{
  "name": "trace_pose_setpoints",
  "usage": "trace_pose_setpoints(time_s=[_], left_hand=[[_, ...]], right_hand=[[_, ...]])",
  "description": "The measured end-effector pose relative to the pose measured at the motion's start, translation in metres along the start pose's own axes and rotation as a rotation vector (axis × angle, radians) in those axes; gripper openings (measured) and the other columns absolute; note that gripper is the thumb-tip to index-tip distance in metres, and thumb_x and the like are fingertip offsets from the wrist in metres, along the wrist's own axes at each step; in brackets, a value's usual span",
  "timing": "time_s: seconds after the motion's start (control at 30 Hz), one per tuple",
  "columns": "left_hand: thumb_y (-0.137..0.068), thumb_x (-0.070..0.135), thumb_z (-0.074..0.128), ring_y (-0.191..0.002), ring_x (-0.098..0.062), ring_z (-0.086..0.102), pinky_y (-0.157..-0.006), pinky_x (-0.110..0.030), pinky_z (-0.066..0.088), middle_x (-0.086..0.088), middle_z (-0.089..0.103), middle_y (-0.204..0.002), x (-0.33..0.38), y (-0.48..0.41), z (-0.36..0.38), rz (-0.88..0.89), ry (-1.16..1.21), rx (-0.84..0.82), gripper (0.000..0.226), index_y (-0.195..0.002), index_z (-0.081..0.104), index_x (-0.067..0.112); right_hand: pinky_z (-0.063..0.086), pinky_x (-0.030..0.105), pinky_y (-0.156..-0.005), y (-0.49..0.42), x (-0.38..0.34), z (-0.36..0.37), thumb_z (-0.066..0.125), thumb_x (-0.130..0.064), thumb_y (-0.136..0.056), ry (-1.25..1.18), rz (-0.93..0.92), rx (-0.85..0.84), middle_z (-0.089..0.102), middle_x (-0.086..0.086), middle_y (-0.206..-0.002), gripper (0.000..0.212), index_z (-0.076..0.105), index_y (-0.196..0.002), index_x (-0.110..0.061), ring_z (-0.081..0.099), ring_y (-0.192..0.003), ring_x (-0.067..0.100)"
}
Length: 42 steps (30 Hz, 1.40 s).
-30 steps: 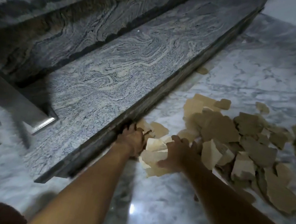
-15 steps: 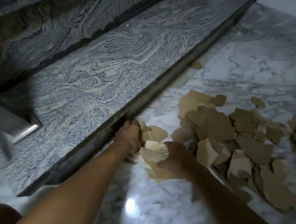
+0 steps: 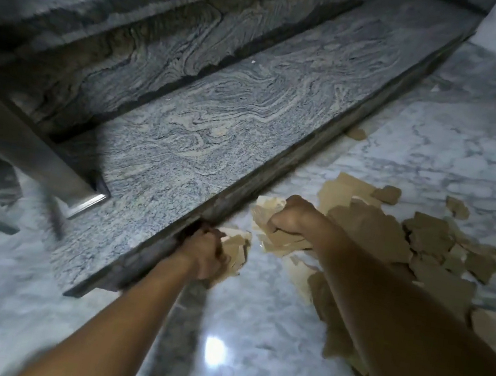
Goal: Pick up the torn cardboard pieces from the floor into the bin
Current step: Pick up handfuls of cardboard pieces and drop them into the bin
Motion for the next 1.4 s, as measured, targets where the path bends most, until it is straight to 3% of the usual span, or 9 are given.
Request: trace_pose_setpoints(time_s=[0.13,0.37,0.5,0.67,0.83,0.93,1.07,1.27,1.4], left_hand=[[-0.077,0.043,0.074,-0.143,-0.04,0.023,-0.113,-0.053,0.032,0.004,0.006,-0.163,-0.003,-0.004,0.013,0.005,-0.187,0.062,0.08,-0.145,0.034,0.031],[-0.065,0.036,0.084,-0.128,-0.041,0.044,-0.104,-0.05,0.04,-0.014,0.039,-0.142,0.01,-0.012,0.008,-0.04,-0.181,0.064,0.085,-0.131,0.031,0.028],[-0.07,0.035,0.083,-0.132,-0.037,0.04,-0.108,-0.047,0.037,-0.018,0.036,-0.145,0.014,-0.013,0.005,-0.077,-0.281,0.078,0.101,-0.147,0.021,0.013],[-0.061,0.04,0.081,-0.117,-0.025,0.059,-0.094,-0.036,0.05,-0.003,0.057,-0.128,0.002,-0.013,-0.001,-0.024,-0.309,0.226,0.071,-0.125,0.052,0.027],[-0.055,0.036,0.076,-0.088,-0.018,0.071,-0.069,-0.024,0.053,0.005,0.073,-0.093,0.065,0.025,-0.005,0.119,-0.394,0.298,0.042,-0.095,0.066,0.03],[-0.065,0.052,0.072,-0.089,-0.018,0.071,-0.07,-0.022,0.054,0.002,0.076,-0.093,0.056,0.013,-0.016,0.156,-0.348,0.179,0.04,-0.099,0.071,0.03],[-0.07,0.028,0.087,-0.077,-0.009,0.066,-0.055,-0.01,0.046,0.008,0.071,-0.085,0.062,0.005,-0.004,0.209,-0.048,-0.186,0.047,-0.113,0.069,0.024],[-0.042,0.072,0.058,-0.137,-0.023,0.037,-0.105,-0.043,0.043,0.004,0.038,-0.148,0.14,0.006,0.066,0.466,-0.476,-0.229,0.097,-0.132,0.055,0.037],[-0.043,0.068,0.067,-0.122,-0.022,0.05,-0.096,-0.044,0.047,0.01,0.052,-0.131,0.16,0.015,0.071,0.474,-0.454,-0.137,0.093,-0.131,0.054,0.04]], right_hand=[[0.045,0.05,-0.103,-0.015,0.005,0.03,0.088,-0.055,-0.06,0.166,0.024,0.129,0.036,0.013,-0.142,0.101,0.041,-0.14,-0.015,0.038,-0.132,0.038],[0.049,0.041,-0.102,-0.015,0.007,0.033,0.094,-0.046,-0.058,0.043,-0.043,0.115,0.057,0.013,-0.138,0.106,0.04,-0.143,-0.012,0.055,-0.126,0.033],[0.051,0.039,-0.098,-0.017,0.002,0.036,0.095,-0.046,-0.054,0.041,-0.072,0.102,0.057,0.014,-0.137,0.105,0.044,-0.139,-0.011,0.057,-0.123,0.033],[0.049,0.036,-0.1,-0.009,0.002,0.044,0.096,-0.042,-0.055,-0.069,-0.033,0.02,0.053,0.014,-0.142,0.111,0.039,-0.144,-0.007,0.053,-0.128,0.033],[0.052,0.031,-0.085,0.027,0.055,-0.01,0.093,-0.035,-0.063,-0.142,-0.046,0.155,0.065,0.009,-0.121,0.079,0.054,-0.126,-0.01,0.063,-0.111,0.03],[0.056,0.035,-0.083,0.043,0.062,-0.053,0.088,-0.042,-0.065,-0.104,-0.103,0.3,0.069,0.006,-0.108,0.063,0.061,-0.116,-0.016,0.067,-0.1,0.027],[0.051,0.029,-0.079,0.078,0.089,-0.096,0.082,-0.035,-0.074,0.122,-0.152,0.39,0.069,0.007,-0.114,0.058,0.062,-0.124,-0.015,0.067,-0.102,0.028],[0.052,0.037,-0.09,0.127,0.163,-0.082,0.068,-0.029,-0.081,0.441,-0.096,0.303,0.069,0.002,-0.11,0.042,0.058,-0.122,-0.024,0.066,-0.103,0.025],[0.058,0.037,-0.079,0.124,0.19,-0.037,0.065,-0.014,-0.077,0.439,-0.051,0.396,0.073,0.003,-0.097,0.033,0.064,-0.109,-0.025,0.071,-0.09,0.028]])
Point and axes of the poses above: each hand's wrist, its own y-axis away from the middle knuckle, its own z-axis out of the palm, x = y × z, the point moved 8 cm from there along -y, towards the middle knuckle
